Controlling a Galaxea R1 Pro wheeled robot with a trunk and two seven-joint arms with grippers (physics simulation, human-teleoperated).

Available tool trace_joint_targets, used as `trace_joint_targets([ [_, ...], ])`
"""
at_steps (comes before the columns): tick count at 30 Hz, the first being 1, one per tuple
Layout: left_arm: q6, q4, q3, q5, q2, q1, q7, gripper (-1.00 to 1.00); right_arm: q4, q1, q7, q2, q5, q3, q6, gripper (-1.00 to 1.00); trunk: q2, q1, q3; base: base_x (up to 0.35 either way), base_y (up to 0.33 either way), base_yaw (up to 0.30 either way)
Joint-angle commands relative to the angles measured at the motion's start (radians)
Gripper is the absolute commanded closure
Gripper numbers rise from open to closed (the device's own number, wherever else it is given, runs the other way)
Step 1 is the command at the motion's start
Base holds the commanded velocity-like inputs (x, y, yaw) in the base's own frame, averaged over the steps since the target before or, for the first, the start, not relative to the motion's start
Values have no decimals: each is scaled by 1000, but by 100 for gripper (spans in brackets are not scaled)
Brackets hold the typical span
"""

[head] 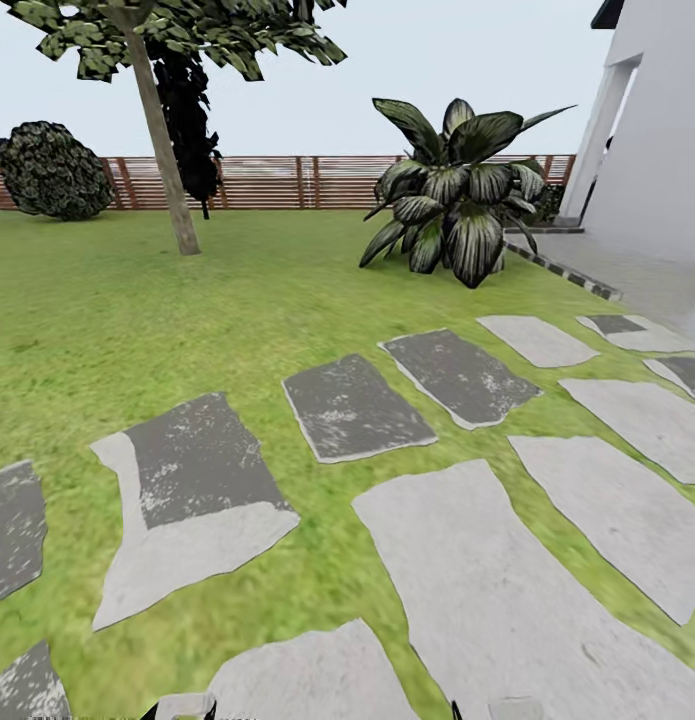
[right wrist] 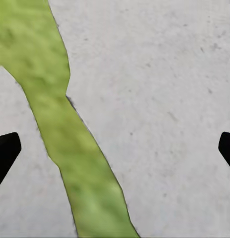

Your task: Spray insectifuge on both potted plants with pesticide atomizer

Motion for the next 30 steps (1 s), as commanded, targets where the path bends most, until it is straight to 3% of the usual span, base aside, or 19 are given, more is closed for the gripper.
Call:
trace_joint_targets([
  [1,-4,1,7,-8,0,-1,0,-100,0,0,-8,0,9,0,-2,-100,0,0,-1,31,-17,279],
  [25,-4,-8,21,11,5,-2,11,-100,0,0,-6,0,9,1,0,-100,0,0,-1,3,-1,279],
  [30,-4,-9,32,44,6,-2,33,-100,0,0,-6,0,9,1,-1,-100,0,0,-1,0,0,279],
])
